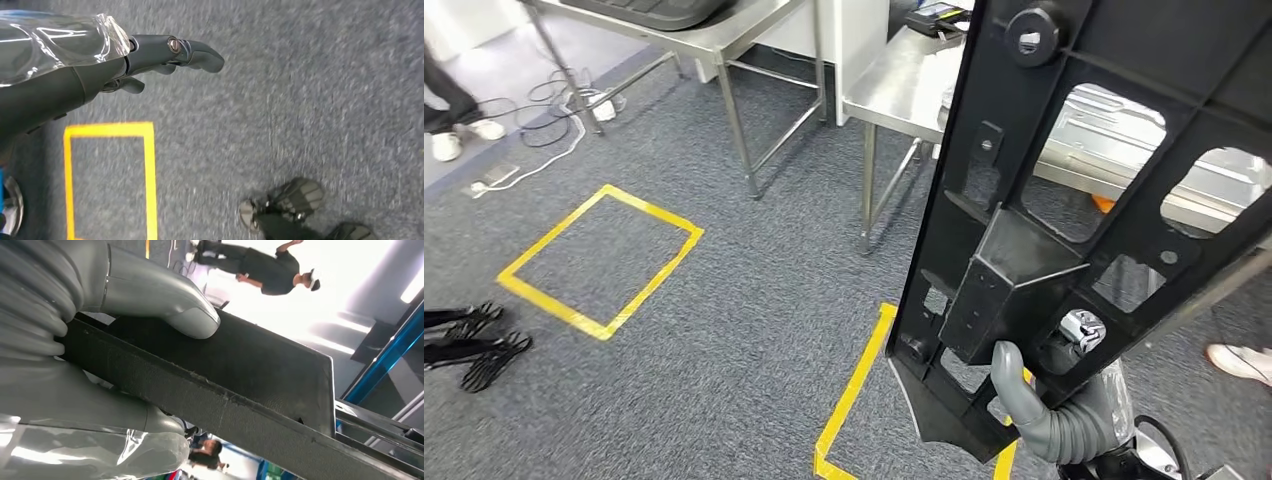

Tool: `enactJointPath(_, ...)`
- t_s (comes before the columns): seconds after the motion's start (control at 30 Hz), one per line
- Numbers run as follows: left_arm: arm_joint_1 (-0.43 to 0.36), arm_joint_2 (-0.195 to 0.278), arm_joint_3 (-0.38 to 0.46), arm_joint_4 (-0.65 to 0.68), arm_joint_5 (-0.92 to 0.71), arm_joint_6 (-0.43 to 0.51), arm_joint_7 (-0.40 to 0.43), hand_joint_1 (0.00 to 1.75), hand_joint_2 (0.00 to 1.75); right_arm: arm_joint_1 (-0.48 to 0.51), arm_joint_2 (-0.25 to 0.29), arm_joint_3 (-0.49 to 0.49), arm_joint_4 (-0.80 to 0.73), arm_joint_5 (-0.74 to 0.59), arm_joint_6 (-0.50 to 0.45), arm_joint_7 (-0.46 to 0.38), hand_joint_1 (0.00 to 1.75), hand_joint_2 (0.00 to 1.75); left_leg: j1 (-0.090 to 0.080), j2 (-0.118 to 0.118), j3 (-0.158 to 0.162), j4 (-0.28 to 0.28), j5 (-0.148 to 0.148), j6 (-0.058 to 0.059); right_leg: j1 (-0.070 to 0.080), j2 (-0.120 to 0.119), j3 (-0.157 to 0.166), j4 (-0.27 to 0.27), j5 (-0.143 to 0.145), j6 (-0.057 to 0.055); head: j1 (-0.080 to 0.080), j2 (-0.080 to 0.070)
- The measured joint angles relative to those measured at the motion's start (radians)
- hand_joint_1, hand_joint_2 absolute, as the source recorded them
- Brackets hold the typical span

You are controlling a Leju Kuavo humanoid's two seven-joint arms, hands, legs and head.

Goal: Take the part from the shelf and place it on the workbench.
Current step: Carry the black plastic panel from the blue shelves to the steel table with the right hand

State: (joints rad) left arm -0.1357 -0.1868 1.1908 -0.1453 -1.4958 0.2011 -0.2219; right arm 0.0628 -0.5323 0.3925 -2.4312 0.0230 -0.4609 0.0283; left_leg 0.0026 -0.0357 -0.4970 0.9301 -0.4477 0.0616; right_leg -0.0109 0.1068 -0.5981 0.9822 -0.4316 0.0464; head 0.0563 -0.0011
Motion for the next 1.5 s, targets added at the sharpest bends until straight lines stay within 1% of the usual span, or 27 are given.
enactJointPath(0.07, 0.0, -0.001, 0.003, 0.0, 0.0, 0.006, -0.008, 0.0, 1.75, -0.007, -0.001, 0.002, 0.0, -0.001, 0.0, 0.0, 1.75, 1.75, 0.0, 0.028, 0.002, -0.006, 0.005, 0.007, 0.002, -0.067, -0.05, 0.109, -0.065, 0.006, 0.003, 0.0)
enactJointPath(0.13, 0.003, -0.002, 0.006, 0.0, 0.0, 0.006, -0.008, 0.0, 1.75, -0.011, -0.001, 0.005, 0.0, -0.002, 0.001, 0.001, 1.75, 1.75, -0.002, 0.058, 0.0, -0.006, 0.004, 0.008, -0.002, -0.091, -0.108, 0.241, -0.121, 0.013, 0.004, 0.0)
enactJointPath(0.17, 0.004, -0.002, 0.006, 0.0, -0.001, 0.006, -0.004, 0.0, 1.75, -0.011, -0.001, 0.006, 0.0, -0.002, 0.002, 0.002, 1.75, 1.75, -0.002, 0.072, 0.0, -0.005, 0.003, 0.008, -0.004, -0.095, -0.119, 0.268, -0.124, 0.017, 0.004, 0.0)
enactJointPath(0.2, 0.004, -0.003, 0.006, 0.0, -0.001, 0.005, 0.0, 0.0, 1.75, -0.012, -0.001, 0.007, 0.0, -0.002, 0.003, 0.003, 1.75, 1.75, -0.001, 0.085, 0.0, -0.005, 0.002, 0.007, -0.006, -0.099, -0.108, 0.252, -0.108, 0.02, 0.004, 0.0)
enactJointPath(0.27, 0.003, -0.006, 0.006, 0.0, -0.001, 0.001, 0.011, 0.0, 1.75, -0.013, -0.001, 0.007, 0.0, -0.002, 0.004, 0.006, 1.75, 1.75, 0.0, 0.108, 0.004, -0.003, -0.003, -0.001, -0.011, -0.132, -0.03, 0.117, -0.046, 0.027, 0.004, 0.0)
enactJointPath(0.33, 0.002, -0.007, 0.006, 0.0, -0.001, -0.003, 0.023, 0.0, 1.75, -0.015, -0.001, 0.007, -0.001, -0.001, 0.003, 0.011, 1.75, 1.75, -0.006, 0.125, 0.01, 0.001, -0.011, -0.012, -0.009, -0.176, 0.036, -0.001, -0.011, 0.022, 0.004, 0.0)
enactJointPath(0.37, 0.002, -0.008, 0.006, 0.0, -0.001, -0.006, 0.03, 0.0, 1.75, -0.016, -0.001, 0.007, -0.001, -0.001, 0.002, 0.012, 1.75, 1.75, -0.01, 0.134, 0.012, 0.003, -0.015, -0.016, -0.007, -0.187, 0.046, -0.023, -0.008, 0.017, 0.003, 0.0)
enactJointPath(0.43, 0.002, -0.008, 0.006, 0.0, -0.001, -0.011, 0.042, 0.0, 1.75, -0.013, -0.002, 0.007, -0.002, 0.0, 0.0, 0.011, 1.75, 1.75, -0.012, 0.151, 0.015, 0.005, -0.019, -0.024, -0.005, -0.167, 0.041, -0.023, -0.01, 0.002, 0.002, 0.0)
enactJointPath(0.5, 0.001, -0.008, 0.006, 0.0, -0.001, -0.013, 0.047, 0.0, 1.75, -0.008, -0.004, 0.006, -0.002, -0.001, -0.002, 0.006, 1.75, 1.75, -0.004, 0.125, 0.007, 0.032, -0.043, -0.034, -0.007, -0.144, 0.038, -0.023, -0.007, -0.009, 0.002, 0.0)
enactJointPath(0.57, 0.001, -0.008, 0.006, 0.0, -0.001, -0.013, 0.048, 0.0, 1.75, -0.007, -0.006, 0.006, -0.002, -0.002, -0.004, 0.0, 1.75, 1.75, 0.002, 0.071, -0.042, 0.144, -0.106, -0.041, -0.008, -0.12, 0.036, -0.024, -0.003, -0.019, 0.001, 0.0)
enactJointPath(0.63, 0.005, -0.008, 0.006, 0.0, -0.001, -0.013, 0.048, 0.0, 1.75, -0.006, -0.006, 0.006, -0.002, -0.002, -0.004, -0.003, 1.75, 1.75, 0.002, 0.049, -0.115, 0.297, -0.167, -0.042, -0.006, -0.093, 0.033, -0.023, 0.0, -0.024, 0.0, 0.0)
enactJointPath(0.67, 0.007, -0.008, 0.006, 0.0, -0.001, -0.013, 0.048, 0.0, 1.75, -0.006, -0.006, 0.006, -0.002, -0.003, -0.004, -0.004, 1.75, 1.75, 0.002, 0.046, -0.138, 0.338, -0.173, -0.04, -0.005, -0.077, 0.033, -0.023, 0.001, -0.026, 0.0, 0.0)
enactJointPath(0.7, 0.008, -0.008, 0.006, 0.0, -0.001, -0.013, 0.047, 0.0, 1.75, -0.006, -0.006, 0.006, -0.002, -0.003, -0.004, -0.005, 1.75, 1.75, 0.001, 0.044, -0.142, 0.337, -0.158, -0.037, -0.004, -0.061, 0.033, -0.023, 0.002, -0.026, 0.001, 0.0)
enactJointPath(0.73, 0.008, -0.008, 0.007, 0.0, -0.001, -0.013, 0.047, 0.0, 1.75, -0.005, -0.006, 0.006, -0.002, -0.003, -0.004, -0.005, 1.75, 1.75, 0.001, 0.039, -0.125, 0.291, -0.124, -0.032, -0.003, -0.045, 0.034, -0.023, 0.002, -0.026, 0.001, 0.0)
enactJointPath(0.8, 0.006, -0.008, 0.007, 0.0, -0.001, -0.012, 0.046, 0.0, 1.75, -0.005, -0.006, 0.006, -0.002, -0.003, -0.004, -0.006, 1.75, 1.75, -0.001, -0.001, -0.059, 0.135, -0.046, -0.018, -0.002, -0.016, 0.035, -0.023, 0.004, -0.023, 0.001, 0.0)
enactJointPath(0.83, 0.005, -0.008, 0.007, 0.0, -0.001, -0.012, 0.045, 0.0, 1.75, -0.005, -0.006, 0.006, -0.002, -0.003, -0.004, -0.007, 1.75, 1.75, -0.001, -0.021, -0.033, 0.072, -0.021, -0.015, -0.002, -0.002, 0.033, -0.022, 0.005, -0.021, 0.001, 0.0)
enactJointPath(0.9, 0.004, -0.007, 0.007, 0.0, -0.001, -0.011, 0.043, 0.0, 1.75, -0.004, -0.006, 0.006, -0.002, -0.003, -0.004, -0.007, 1.75, 1.75, -0.003, -0.037, -0.015, 0.024, -0.01, -0.014, -0.003, 0.022, 0.025, -0.021, 0.01, -0.011, 0.001, 0.0)
enactJointPath(0.93, 0.003, -0.008, 0.007, 0.0, -0.001, -0.011, 0.041, 0.0, 1.75, -0.004, -0.006, 0.006, -0.002, -0.003, -0.004, -0.007, 1.75, 1.75, -0.003, -0.025, -0.015, 0.021, -0.007, -0.014, -0.005, 0.034, 0.021, -0.022, 0.013, -0.005, 0.001, 0.0)
enactJointPath(0.97, 0.003, -0.008, 0.007, 0.0, -0.001, -0.011, 0.039, 0.0, 1.75, -0.002, -0.006, 0.006, -0.002, -0.003, -0.004, -0.007, 1.75, 1.75, -0.003, -0.013, -0.014, 0.018, -0.004, -0.01, -0.008, 0.034, 0.018, -0.021, 0.013, -0.001, 0.001, 0.0)
enactJointPath(1.03, 0.001, -0.009, 0.008, 0.0, -0.001, -0.01, 0.036, 0.0, 1.75, -0.001, -0.008, 0.006, -0.002, -0.003, -0.004, -0.008, 1.75, 1.75, 0.0, 0.009, -0.014, 0.01, 0.004, 0.0, -0.009, -0.01, -0.004, 0.023, -0.019, 0.006, 0.003, 0.0)
enactJointPath(1.1, 0.002, -0.009, 0.008, 0.0, -0.001, -0.01, 0.035, 0.0, 1.75, -0.002, -0.009, 0.006, -0.002, 0.005, -0.004, -0.005, 1.75, 1.75, 0.001, 0.029, -0.015, 0.007, 0.007, 0.005, -0.01, -0.075, -0.057, 0.151, -0.092, 0.014, 0.004, 0.0)
enactJointPath(1.17, 0.005, -0.009, 0.008, 0.0, -0.001, -0.01, 0.037, 0.0, 1.75, 0.0, -0.009, 0.006, -0.002, 0.021, -0.004, 0.003, 1.75, 1.75, 0.0, 0.048, -0.017, 0.008, 0.007, 0.005, -0.013, -0.097, -0.105, 0.27, -0.142, 0.022, 0.004, 0.0)
enactJointPath(1.2, 0.006, -0.01, 0.009, 0.0, -0.001, -0.01, 0.039, 0.0, 1.75, 0.002, -0.009, 0.006, -0.001, 0.029, -0.004, 0.007, 1.75, 1.75, 0.001, 0.055, -0.018, 0.008, 0.007, 0.005, -0.014, -0.099, -0.105, 0.282, -0.139, 0.025, 0.004, 0.0)
enactJointPath(1.23, 0.006, -0.01, 0.009, 0.0, -0.001, -0.01, 0.041, 0.0, 1.75, 0.002, -0.009, 0.006, -0.001, 0.035, -0.004, 0.011, 1.75, 1.75, 0.001, 0.06, -0.018, 0.009, 0.006, 0.004, -0.014, -0.1, -0.081, 0.246, -0.117, 0.026, 0.004, 0.0)
enactJointPath(1.3, 0.004, -0.011, 0.009, 0.0, -0.001, -0.01, 0.044, 0.0, 1.75, 0.003, -0.009, 0.006, -0.001, 0.044, -0.005, 0.016, 1.75, 1.75, 0.001, 0.065, -0.014, 0.01, 0.004, 0.0, -0.014, -0.108, 0.009, 0.092, -0.056, 0.027, 0.004, 0.0)
enactJointPath(1.37, 0.002, -0.011, 0.009, 0.0, -0.001, -0.01, 0.046, 0.0, 1.75, 0.003, -0.009, 0.006, -0.002, 0.05, -0.007, 0.022, 1.75, 1.75, -0.004, 0.066, -0.014, 0.012, 0.003, -0.009, -0.011, -0.115, 0.066, -0.016, -0.026, 0.02, 0.004, 0.0)
enactJointPath(1.5, 0.002, -0.011, 0.011, 0.0, -0.001, -0.009, 0.046, 0.0, 1.75, 0.003, -0.009, 0.006, -0.002, 0.055, -0.008, 0.028, 1.75, 1.75, -0.001, 0.064, -0.023, 0.025, -0.006, -0.031, -0.006, -0.109, 0.067, -0.031, -0.023, -0.006, 0.003, 0.0)
